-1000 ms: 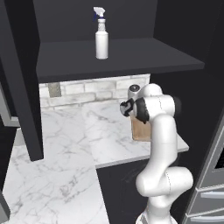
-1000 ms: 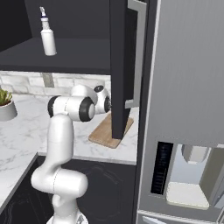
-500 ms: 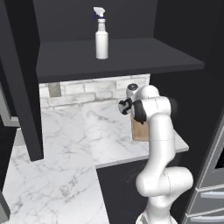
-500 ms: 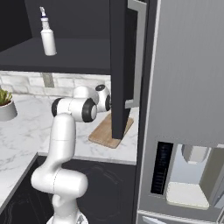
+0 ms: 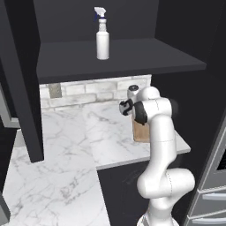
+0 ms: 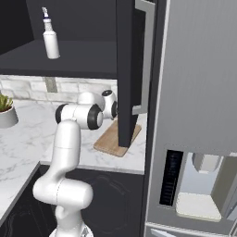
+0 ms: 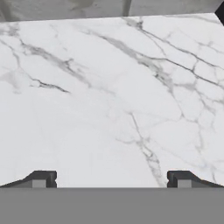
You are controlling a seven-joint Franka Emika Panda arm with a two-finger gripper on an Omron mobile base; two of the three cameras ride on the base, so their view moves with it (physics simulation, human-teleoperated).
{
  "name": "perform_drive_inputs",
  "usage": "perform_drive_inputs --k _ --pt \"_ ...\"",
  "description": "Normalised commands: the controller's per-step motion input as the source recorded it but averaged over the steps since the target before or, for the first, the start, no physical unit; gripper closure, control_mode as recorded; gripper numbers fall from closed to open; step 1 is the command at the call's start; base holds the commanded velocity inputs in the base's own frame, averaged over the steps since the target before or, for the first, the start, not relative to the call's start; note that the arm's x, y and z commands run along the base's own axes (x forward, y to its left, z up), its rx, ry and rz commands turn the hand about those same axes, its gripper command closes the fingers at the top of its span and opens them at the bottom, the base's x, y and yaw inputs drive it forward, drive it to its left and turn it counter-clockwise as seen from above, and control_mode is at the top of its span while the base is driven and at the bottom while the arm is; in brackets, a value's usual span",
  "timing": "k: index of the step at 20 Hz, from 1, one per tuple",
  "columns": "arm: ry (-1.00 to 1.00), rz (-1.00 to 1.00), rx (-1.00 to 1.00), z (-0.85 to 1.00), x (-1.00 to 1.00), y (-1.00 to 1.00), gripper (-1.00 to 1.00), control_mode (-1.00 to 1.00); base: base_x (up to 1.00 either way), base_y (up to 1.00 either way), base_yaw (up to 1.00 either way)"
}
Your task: Move the cutting board and knife to the sink. Then move spray from the cabinet to the counter.
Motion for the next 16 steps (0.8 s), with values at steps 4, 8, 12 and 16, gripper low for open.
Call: perform_drive_inputs --k 4,8,12,16 --pt "0.12 0.00 0.00 -0.30 -0.41 -0.13 -1.00 -1.00 0.00 0.00 0.00" --pt "0.16 0.00 0.00 -0.36 -0.48 -0.17 -1.00 -1.00 0.00 0.00 0.00" --pt "0.16 0.00 0.00 -0.40 -0.55 -0.21 -1.00 -1.00 0.00 0.00 0.00" --pt "0.14 0.00 0.00 -0.41 -0.60 -0.23 -1.00 -1.00 0.00 0.00 0.00"
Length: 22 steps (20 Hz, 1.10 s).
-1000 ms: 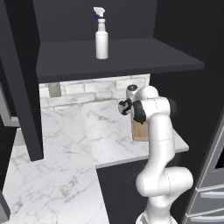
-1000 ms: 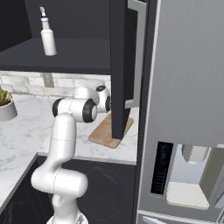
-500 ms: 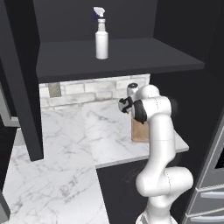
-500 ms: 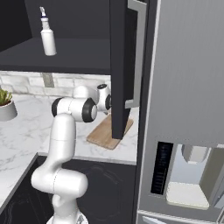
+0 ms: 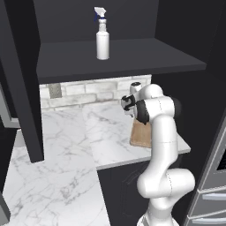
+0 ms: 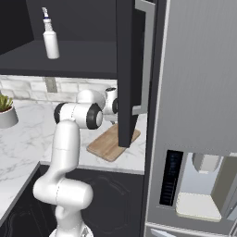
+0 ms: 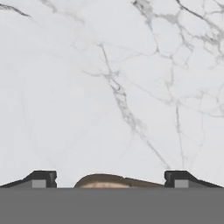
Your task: Move the cutting board and knife to the sink. Then move spray from the cabinet to the counter.
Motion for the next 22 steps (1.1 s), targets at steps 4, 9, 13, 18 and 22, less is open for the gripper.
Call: perform_drive_inputs --k 4,9,13,18,22 --pt "0.13 0.00 0.00 -0.41 -0.57 -0.22 -1.00 -1.00 0.00 0.00 0.00" --pt "0.10 0.00 0.00 -0.43 -0.62 -0.23 -1.00 -1.00 0.00 0.00 0.00" --pt "0.08 0.02 0.00 -0.45 -0.76 -0.26 -1.00 -1.00 0.00 0.00 0.00" --pt "0.07 0.03 0.00 -0.47 -0.85 -0.26 -1.00 -1.00 0.00 0.00 0.00" --pt "0.06 0.01 0.00 -0.46 -0.85 -0.23 -1.00 -1.00 0.00 0.00 0.00"
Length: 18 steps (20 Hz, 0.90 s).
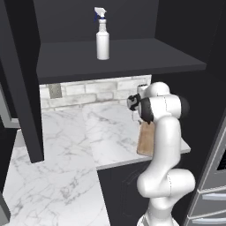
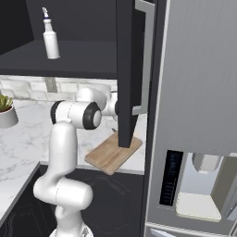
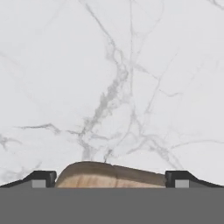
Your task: Move the cutting board and knife to the sink. Then move spray from the cabinet to the counter.
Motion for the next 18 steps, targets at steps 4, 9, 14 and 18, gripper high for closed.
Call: perform_drive_inputs --k 4,9,14,18 --pt "0.03 0.00 0.00 -0.25 -0.51 -0.13 -1.00 -1.00 0.00 0.00 0.00" --pt "-0.17 0.00 0.01 0.39 -0.01 0.00 -1.00 -1.00 0.00 0.00 0.00" --pt "-0.32 0.00 0.00 0.54 -0.56 0.00 -1.00 -1.00 0.00 0.00 0.00" --pt "-0.17 0.00 0.00 0.06 -1.00 -0.05 -1.00 -1.00 0.00 0.00 0.00"
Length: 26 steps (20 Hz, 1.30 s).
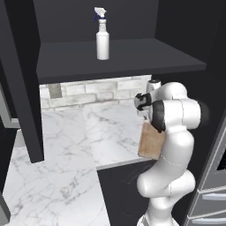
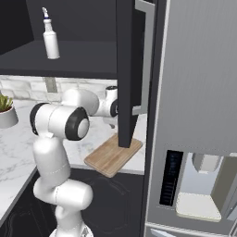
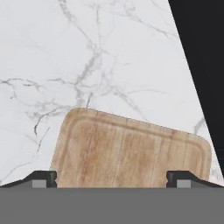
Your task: Move the cutting board and knife to the sink. Then move spray from the cabinet to the counter.
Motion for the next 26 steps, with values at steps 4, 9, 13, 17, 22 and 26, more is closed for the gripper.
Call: perform_drive_inputs --k 4,9,13,17,22,26 --pt "-0.11 0.00 0.00 0.00 -1.00 -0.18 -1.00 -1.00 0.00 0.00 0.00" --pt "-0.05 0.00 0.00 0.00 -1.00 -0.21 -1.00 -1.00 0.00 0.00 0.00" --pt "0.00 0.00 0.00 -0.03 -1.00 -0.22 -1.00 -1.00 0.00 0.00 0.00" --pt "-0.02 -0.02 0.00 -0.18 -1.00 -0.23 -1.00 -1.00 0.00 0.00 0.00" --pt "-0.08 -0.02 0.01 -0.04 -0.41 -0.09 -1.00 -1.00 0.00 0.00 0.00" --pt "0.00 0.00 0.16 -0.15 -0.30 -0.16 -1.00 -1.00 0.00 0.00 0.00"
